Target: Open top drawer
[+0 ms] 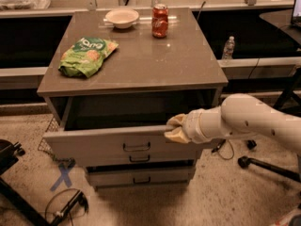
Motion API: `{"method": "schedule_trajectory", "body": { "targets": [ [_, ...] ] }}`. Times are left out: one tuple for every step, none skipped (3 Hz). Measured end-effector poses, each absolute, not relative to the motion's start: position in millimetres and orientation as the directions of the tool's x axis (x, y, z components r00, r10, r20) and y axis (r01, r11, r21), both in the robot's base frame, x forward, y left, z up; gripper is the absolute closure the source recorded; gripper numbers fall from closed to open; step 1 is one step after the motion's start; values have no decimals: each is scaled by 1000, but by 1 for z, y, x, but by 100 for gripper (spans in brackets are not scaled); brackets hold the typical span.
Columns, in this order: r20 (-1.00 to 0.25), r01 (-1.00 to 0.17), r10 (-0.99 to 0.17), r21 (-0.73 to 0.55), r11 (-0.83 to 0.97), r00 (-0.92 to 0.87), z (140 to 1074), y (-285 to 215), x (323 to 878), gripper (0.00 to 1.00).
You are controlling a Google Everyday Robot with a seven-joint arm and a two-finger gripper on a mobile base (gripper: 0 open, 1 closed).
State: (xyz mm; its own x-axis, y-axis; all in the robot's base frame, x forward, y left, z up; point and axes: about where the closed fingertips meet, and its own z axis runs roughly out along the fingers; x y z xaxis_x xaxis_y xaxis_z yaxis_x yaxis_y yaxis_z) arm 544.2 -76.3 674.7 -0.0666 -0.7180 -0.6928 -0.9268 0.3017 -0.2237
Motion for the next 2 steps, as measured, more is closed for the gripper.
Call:
{"method": "schedule_trajectory", "body": {
  "targets": [
    [-693,-927,-718,-222,301,-67,675,-77,542,100],
    [-697,-931,-714,-213,297,-68,678,-81,512,100]
  ]
}}
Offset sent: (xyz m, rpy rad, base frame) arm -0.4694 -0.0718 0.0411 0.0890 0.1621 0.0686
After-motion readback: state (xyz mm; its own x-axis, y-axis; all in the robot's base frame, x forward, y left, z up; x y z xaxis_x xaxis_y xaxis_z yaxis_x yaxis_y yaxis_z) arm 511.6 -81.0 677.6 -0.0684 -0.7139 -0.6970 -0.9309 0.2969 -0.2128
